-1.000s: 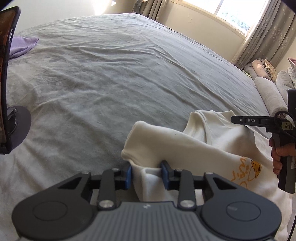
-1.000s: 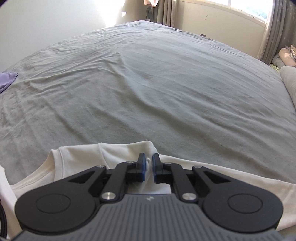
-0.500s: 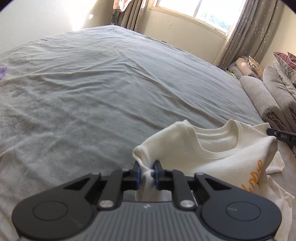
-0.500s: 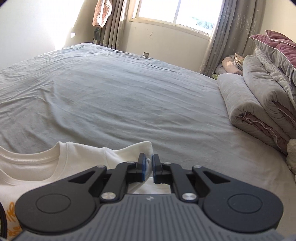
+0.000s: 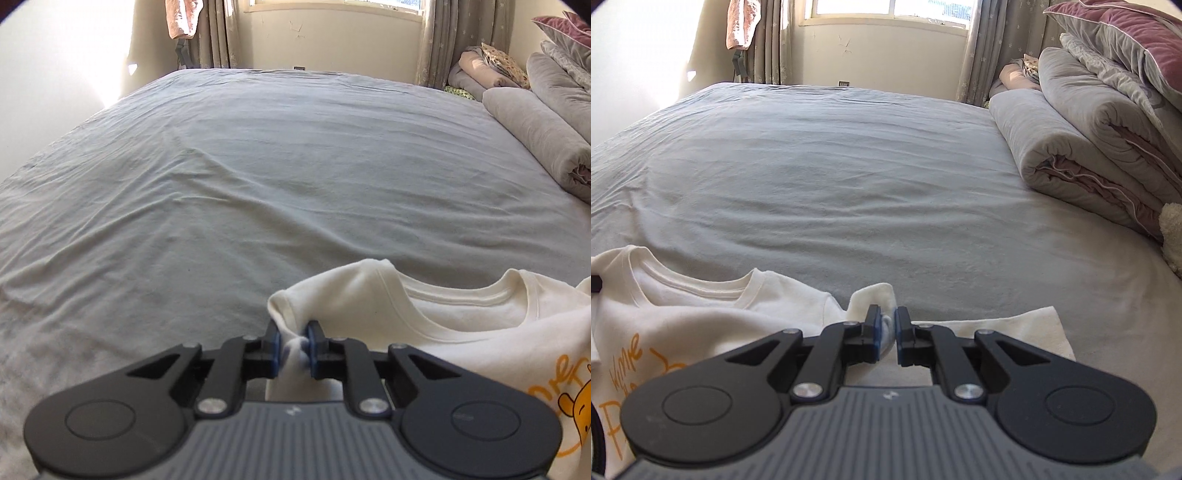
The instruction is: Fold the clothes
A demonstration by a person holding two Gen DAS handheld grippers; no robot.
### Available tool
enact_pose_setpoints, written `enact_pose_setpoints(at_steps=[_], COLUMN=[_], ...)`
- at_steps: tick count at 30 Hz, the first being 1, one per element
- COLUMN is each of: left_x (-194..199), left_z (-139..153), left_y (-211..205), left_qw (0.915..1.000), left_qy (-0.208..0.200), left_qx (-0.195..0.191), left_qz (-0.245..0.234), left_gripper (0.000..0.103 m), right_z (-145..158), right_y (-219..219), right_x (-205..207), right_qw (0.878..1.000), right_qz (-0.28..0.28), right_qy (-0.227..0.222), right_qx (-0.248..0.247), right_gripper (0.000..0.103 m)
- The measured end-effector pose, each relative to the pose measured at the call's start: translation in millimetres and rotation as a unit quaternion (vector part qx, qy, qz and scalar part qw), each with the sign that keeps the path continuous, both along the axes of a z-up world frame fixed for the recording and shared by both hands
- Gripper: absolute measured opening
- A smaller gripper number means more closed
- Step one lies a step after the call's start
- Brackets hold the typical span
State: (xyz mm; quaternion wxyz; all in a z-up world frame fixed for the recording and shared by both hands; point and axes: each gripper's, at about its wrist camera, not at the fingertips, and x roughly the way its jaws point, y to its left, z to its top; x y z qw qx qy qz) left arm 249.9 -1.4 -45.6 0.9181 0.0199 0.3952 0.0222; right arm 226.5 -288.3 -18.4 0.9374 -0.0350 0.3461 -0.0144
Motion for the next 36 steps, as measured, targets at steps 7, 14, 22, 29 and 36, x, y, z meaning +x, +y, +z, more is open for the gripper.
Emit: enact_pose_setpoints(at_steps=[7, 14, 22, 29, 36], left_x=[-28.9, -74.4, -139.9, -197.5, -241.5], left_z=[8.3, 23.4, 31.3, 16.1, 4.1], left_y=[-13.2, -7.1, -5.0, -16.2, -22.8], left_qw=[0.9978, 0.9987, 0.9977, 0.9925, 0.9820], left_qy=[-0.019, 0.005, 0.036, 0.075, 0.105], left_qx=[0.048, 0.020, -0.035, -0.073, -0.145], left_qz=[-0.041, -0.047, -0.044, -0.064, -0.061], left_gripper=[0.054, 0.063, 0.071, 0.071, 0.069], right_z=[18.3, 30.5, 14.6, -6.7, -20.6], right_y=[-17.3, -43.1, -67.2, -91.5, -107.7], right_x=[-24.9, -66.8, -116.2, -158.2, -190.8], right_qw=[0.998, 0.995, 0.995, 0.991, 0.983], right_qz=[-0.011, -0.033, -0.053, -0.087, -0.128], right_qy=[0.001, 0.004, 0.034, 0.048, 0.033], right_qx=[0.059, 0.091, 0.081, 0.091, 0.128], right_gripper=[0.040, 0.046, 0.048, 0.049, 0.052])
